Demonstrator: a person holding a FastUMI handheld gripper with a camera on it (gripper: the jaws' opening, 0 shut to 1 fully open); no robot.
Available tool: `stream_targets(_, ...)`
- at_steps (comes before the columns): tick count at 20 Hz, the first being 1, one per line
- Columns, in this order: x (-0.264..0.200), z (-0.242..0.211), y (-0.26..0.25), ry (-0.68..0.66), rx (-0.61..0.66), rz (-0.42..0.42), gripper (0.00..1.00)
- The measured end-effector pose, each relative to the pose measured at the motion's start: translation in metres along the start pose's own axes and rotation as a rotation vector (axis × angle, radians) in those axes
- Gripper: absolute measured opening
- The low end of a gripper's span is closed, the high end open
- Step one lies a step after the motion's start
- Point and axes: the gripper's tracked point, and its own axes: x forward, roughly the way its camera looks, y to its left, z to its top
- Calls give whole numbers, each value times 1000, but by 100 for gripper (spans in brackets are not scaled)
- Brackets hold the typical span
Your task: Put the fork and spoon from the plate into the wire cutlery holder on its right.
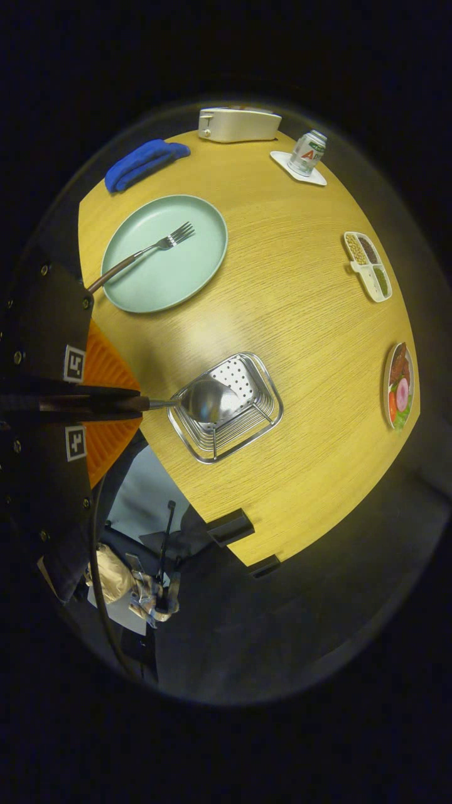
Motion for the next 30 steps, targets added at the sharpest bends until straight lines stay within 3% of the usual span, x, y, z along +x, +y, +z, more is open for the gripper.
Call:
stream_targets(4,-11,9,7,-56,-5,25,32)
stream_targets(5,-15,9,9,-67,-12,29,42)
stream_targets(14,-58,15,32,-195,-189,-46,42)
stream_targets(18,-74,9,66,-245,-266,-19,42)
stream_targets(30,-10,-72,153,-61,-519,41,42)
